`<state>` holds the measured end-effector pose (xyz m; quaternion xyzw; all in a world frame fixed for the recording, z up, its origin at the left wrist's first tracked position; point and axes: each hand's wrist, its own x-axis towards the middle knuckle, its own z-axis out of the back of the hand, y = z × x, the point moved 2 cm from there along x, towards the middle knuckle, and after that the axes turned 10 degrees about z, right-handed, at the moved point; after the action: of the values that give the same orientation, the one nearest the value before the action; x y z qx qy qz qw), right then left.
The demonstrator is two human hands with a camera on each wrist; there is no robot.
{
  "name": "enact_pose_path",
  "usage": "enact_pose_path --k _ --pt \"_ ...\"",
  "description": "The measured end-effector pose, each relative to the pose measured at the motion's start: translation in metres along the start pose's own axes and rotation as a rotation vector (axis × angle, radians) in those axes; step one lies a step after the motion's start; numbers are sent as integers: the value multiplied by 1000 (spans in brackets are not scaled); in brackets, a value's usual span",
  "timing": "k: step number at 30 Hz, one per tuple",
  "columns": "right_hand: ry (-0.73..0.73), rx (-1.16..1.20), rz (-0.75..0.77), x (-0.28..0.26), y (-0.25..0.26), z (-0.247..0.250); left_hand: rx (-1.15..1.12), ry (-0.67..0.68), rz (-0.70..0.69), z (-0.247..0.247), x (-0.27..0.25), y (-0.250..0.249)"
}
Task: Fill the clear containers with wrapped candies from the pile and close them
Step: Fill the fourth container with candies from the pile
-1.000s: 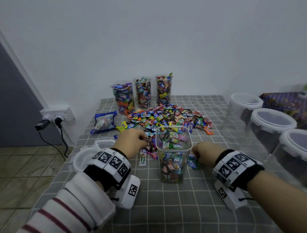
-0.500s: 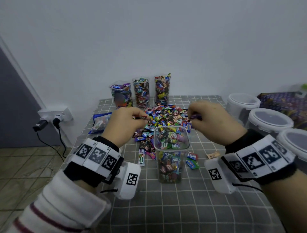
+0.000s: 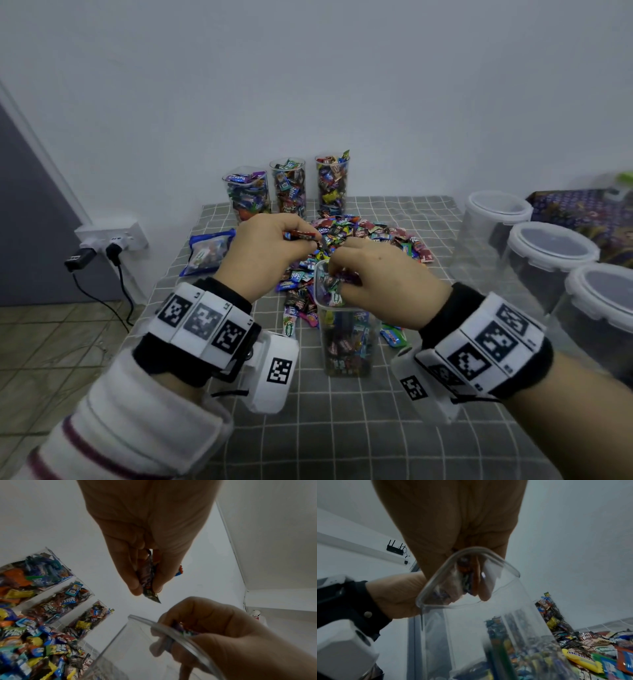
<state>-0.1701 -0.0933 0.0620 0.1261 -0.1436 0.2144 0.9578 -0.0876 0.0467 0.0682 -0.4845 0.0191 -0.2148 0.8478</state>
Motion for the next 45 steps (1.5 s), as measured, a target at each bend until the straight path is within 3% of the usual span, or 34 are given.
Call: enact_pose_path --k 3,6,8,13,16,28,34,40,45 --pt "-12 -18 -16 -2 -4 -1 1 2 0 -1 0 0" --pt "-141 -2 -36 -7 -12 -4 8 15 0 -2 0 0" --pt "-203 108 -92 -13 -18 -7 3 24 4 -3 -1 -1" --pt "-104 591 -304 -28 -24 -26 -15 44 -15 -7 -2 -5" --pt "-124 742 -354 -32 -25 -31 -5 71 -23 -13 -3 -6" --pt "-232 847 -358 -34 -30 -43 153 163 -83 -31 -14 -14" --pt "-262 852 -344 -34 -31 -45 82 209 -53 -31 -17 -13" --pt "-265 819 -355 -35 -34 -50 -63 92 -47 -28 -12 -4" --pt "-212 887 -394 -32 -35 -40 -149 14 88 -23 7 16"
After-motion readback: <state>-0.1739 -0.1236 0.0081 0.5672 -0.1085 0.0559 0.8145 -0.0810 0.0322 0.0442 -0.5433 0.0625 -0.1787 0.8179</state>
